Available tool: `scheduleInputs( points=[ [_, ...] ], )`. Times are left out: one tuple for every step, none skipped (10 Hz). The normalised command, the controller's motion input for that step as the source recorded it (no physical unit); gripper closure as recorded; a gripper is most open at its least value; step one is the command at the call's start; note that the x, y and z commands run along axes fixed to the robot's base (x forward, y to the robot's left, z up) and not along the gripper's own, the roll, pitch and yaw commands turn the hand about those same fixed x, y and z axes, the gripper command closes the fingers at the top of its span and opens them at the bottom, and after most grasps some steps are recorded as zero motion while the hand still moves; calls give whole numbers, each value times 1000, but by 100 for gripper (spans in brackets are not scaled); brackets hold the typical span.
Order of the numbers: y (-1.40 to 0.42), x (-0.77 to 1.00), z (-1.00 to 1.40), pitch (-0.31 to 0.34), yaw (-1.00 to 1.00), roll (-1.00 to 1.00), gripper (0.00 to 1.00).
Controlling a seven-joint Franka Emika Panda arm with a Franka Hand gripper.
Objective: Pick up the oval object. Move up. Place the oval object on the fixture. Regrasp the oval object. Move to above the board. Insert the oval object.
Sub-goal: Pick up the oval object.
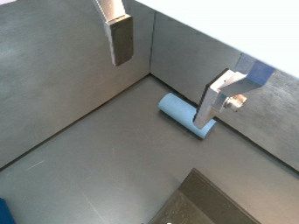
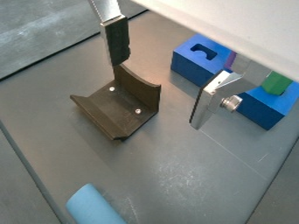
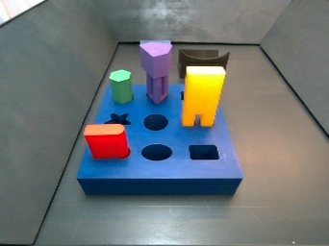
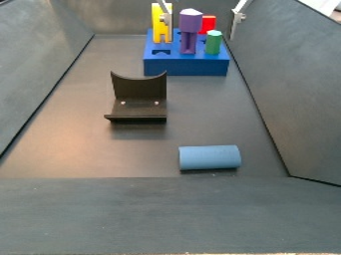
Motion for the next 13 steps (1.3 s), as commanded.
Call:
scheduleInputs(
  points=[
    [183,323,0,6,-466,0,0],
    [234,357,-46,0,-731,0,0],
    [200,363,-3,0,-760,-17,0],
    [180,397,0,0,-760,-56,0],
    [254,331,-37,0,-651,-71,0],
    [477,291,-37,0,-363,-163,0],
    [629,234,-31,0,-166,-227,0],
    [429,271,-23,0,-363,-221,0],
    [183,246,0,0,-606,-210,0],
    [0,114,-11,0,-814,-171,0],
    [0,120,-49,0,-874,-173,0],
    [0,23,-157,0,-803,-213,0],
    [0,0,-280,0,-754,-306,0]
  ],
)
